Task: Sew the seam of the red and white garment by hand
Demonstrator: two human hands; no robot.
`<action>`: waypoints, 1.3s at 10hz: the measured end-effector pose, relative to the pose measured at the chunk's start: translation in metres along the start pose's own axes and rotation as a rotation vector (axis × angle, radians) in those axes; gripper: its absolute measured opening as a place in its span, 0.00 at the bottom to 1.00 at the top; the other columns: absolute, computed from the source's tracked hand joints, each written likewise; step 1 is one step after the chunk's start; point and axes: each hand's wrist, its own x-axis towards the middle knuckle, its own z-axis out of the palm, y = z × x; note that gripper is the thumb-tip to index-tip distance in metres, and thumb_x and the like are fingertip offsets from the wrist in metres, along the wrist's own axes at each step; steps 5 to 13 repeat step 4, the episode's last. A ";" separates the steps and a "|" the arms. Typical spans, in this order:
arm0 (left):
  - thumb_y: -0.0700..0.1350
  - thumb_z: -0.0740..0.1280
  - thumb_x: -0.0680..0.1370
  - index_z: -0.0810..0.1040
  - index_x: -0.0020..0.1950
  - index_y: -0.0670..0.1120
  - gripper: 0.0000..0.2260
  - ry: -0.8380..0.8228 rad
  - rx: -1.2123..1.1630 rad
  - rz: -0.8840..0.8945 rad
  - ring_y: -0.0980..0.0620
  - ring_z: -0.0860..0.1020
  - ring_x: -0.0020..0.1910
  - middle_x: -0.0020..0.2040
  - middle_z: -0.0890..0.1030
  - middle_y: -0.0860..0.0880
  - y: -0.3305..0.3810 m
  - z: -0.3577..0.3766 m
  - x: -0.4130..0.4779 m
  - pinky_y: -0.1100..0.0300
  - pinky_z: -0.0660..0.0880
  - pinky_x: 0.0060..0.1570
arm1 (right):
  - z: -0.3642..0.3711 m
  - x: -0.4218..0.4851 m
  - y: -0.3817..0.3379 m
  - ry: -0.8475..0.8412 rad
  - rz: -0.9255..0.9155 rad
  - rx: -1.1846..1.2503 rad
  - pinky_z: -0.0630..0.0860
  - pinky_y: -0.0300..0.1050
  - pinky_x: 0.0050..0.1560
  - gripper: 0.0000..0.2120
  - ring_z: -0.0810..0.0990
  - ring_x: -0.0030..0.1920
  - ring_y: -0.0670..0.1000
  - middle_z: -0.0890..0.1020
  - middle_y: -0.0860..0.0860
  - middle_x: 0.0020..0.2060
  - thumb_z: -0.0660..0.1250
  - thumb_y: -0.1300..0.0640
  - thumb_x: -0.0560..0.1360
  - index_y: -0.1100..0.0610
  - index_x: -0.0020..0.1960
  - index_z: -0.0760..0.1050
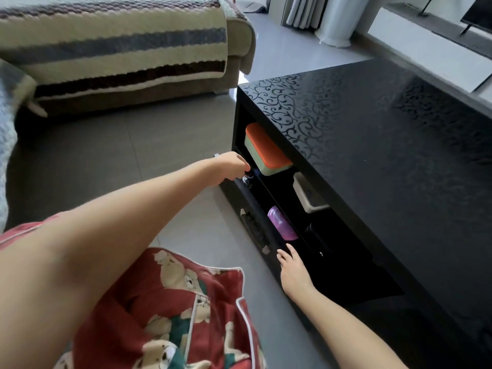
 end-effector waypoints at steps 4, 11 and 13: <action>0.35 0.59 0.79 0.76 0.53 0.46 0.09 0.028 -0.012 -0.003 0.56 0.69 0.35 0.49 0.75 0.45 0.007 -0.001 -0.017 0.72 0.67 0.28 | -0.029 0.009 0.046 -0.015 0.225 0.646 0.41 0.62 0.74 0.21 0.62 0.73 0.57 0.70 0.56 0.70 0.51 0.54 0.80 0.56 0.71 0.66; 0.35 0.59 0.79 0.76 0.53 0.46 0.09 0.028 -0.012 -0.003 0.56 0.69 0.35 0.49 0.75 0.45 0.007 -0.001 -0.017 0.72 0.67 0.28 | -0.029 0.009 0.046 -0.015 0.225 0.646 0.41 0.62 0.74 0.21 0.62 0.73 0.57 0.70 0.56 0.70 0.51 0.54 0.80 0.56 0.71 0.66; 0.35 0.59 0.79 0.76 0.53 0.46 0.09 0.028 -0.012 -0.003 0.56 0.69 0.35 0.49 0.75 0.45 0.007 -0.001 -0.017 0.72 0.67 0.28 | -0.029 0.009 0.046 -0.015 0.225 0.646 0.41 0.62 0.74 0.21 0.62 0.73 0.57 0.70 0.56 0.70 0.51 0.54 0.80 0.56 0.71 0.66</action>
